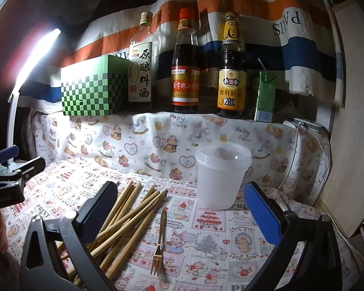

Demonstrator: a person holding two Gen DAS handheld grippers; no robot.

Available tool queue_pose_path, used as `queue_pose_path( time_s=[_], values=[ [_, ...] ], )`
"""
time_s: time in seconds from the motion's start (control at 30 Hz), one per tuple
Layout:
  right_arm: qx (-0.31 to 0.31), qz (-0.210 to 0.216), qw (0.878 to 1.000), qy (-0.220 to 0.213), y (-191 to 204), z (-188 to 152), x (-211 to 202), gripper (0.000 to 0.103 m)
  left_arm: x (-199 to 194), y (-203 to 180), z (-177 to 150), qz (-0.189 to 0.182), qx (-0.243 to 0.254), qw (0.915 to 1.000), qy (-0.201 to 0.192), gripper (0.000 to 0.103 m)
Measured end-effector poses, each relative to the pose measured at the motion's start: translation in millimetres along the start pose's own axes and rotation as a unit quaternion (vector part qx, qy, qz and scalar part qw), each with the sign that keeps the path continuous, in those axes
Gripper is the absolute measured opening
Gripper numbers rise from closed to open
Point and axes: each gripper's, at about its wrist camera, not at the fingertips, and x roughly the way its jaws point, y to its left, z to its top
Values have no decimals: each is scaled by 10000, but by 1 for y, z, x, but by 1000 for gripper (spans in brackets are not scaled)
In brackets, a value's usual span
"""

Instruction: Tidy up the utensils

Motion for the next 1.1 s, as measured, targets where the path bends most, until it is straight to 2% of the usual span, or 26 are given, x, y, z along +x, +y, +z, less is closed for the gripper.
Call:
queue_pose_path(
  time_s=[0.7, 1.1],
  values=[
    [0, 80, 9999, -114, 1, -2, 1, 103, 1, 1, -1, -6, -10, 10000, 19, 103],
    [-142, 453, 9989, 5, 8, -4, 2, 103, 2, -1, -2, -22, -11, 10000, 78, 103]
  ],
)
